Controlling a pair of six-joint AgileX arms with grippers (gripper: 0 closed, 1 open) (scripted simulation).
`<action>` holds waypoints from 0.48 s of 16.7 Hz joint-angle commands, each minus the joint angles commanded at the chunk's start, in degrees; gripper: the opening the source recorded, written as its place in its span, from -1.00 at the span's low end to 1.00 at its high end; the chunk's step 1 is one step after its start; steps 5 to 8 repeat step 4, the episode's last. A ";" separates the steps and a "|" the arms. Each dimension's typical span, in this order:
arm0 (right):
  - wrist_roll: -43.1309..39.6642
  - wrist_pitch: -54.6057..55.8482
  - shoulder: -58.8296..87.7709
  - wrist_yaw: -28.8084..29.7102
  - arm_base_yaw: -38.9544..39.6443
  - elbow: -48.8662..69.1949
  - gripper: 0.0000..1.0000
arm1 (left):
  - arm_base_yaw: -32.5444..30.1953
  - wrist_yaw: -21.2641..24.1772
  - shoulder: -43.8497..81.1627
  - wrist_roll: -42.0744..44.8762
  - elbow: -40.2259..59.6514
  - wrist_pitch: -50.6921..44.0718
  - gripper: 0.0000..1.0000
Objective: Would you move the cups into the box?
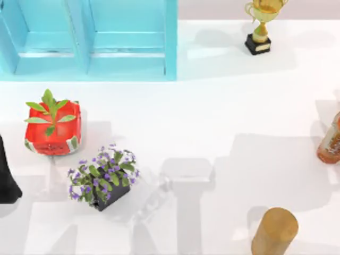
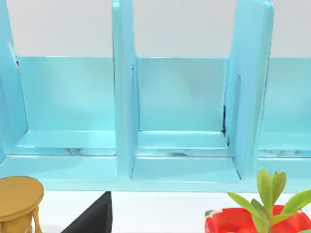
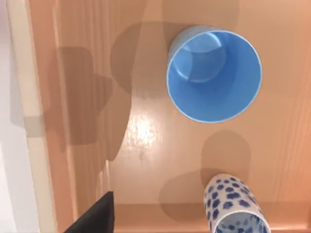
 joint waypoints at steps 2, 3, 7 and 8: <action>0.00 -3.38 -0.09 0.04 -0.01 3.39 1.00 | 0.00 0.00 0.00 0.00 0.00 0.00 1.00; 0.03 -4.17 -0.13 0.06 -0.03 4.18 1.00 | 0.00 0.00 0.00 0.00 0.00 0.00 1.00; 0.04 -4.37 -0.15 0.06 -0.03 4.38 1.00 | 0.00 0.00 0.00 0.00 0.00 0.00 1.00; 0.04 -4.37 -0.15 0.06 -0.03 4.38 1.00 | 0.00 0.00 0.00 0.00 0.00 0.00 1.00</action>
